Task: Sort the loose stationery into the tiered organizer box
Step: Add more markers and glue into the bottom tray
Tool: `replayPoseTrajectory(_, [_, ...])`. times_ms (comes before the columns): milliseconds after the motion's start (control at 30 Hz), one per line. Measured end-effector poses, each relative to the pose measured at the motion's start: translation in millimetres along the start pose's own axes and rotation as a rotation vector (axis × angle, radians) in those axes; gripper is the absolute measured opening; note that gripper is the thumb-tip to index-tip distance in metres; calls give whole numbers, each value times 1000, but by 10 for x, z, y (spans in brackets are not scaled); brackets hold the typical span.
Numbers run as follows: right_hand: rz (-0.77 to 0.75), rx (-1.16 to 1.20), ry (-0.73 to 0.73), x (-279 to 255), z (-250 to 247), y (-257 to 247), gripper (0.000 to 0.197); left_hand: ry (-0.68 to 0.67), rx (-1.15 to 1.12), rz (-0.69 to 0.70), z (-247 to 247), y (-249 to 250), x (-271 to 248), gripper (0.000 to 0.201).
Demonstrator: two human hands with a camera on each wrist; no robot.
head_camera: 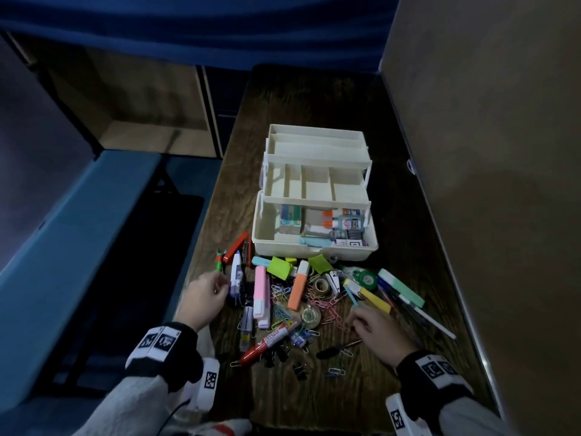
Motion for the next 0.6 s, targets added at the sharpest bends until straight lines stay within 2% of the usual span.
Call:
replayPoseTrajectory(100, [-31, -42, -16, 59, 27, -103, 16, 139, -30, -12, -84, 70, 223, 11])
replayPoseTrajectory(167, [-40, -49, -26, 87, 41, -159, 16, 179, -13, -14, -119, 140, 459, 20])
replayPoseTrajectory(233, [-52, -69, -39, 104, 52, -212, 17, 135, 66, -20, -99, 212, 705, 32])
replayPoseTrajectory(333, [-82, -76, -68, 124, 67, -297, 18, 1, 264, -11, -1, 330, 1003, 44])
replayPoseTrajectory(433, [-95, -59, -79, 164, 56, -382, 19, -101, 329, -32, 92, 395, 1218, 42])
replayPoseTrajectory(600, [-139, -43, -100, 292, 5, -586, 20, -185, 311, -7, 188, 374, 1431, 39])
Point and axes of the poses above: each hand's wrist, its own x-axis towards the middle knuckle, its own z-axis out of the palm, y = z × x, the point moved 3 cm from there along x, towards the middle knuckle, and after that the axes turned 2 degrees about y, right-handed, at the moved point
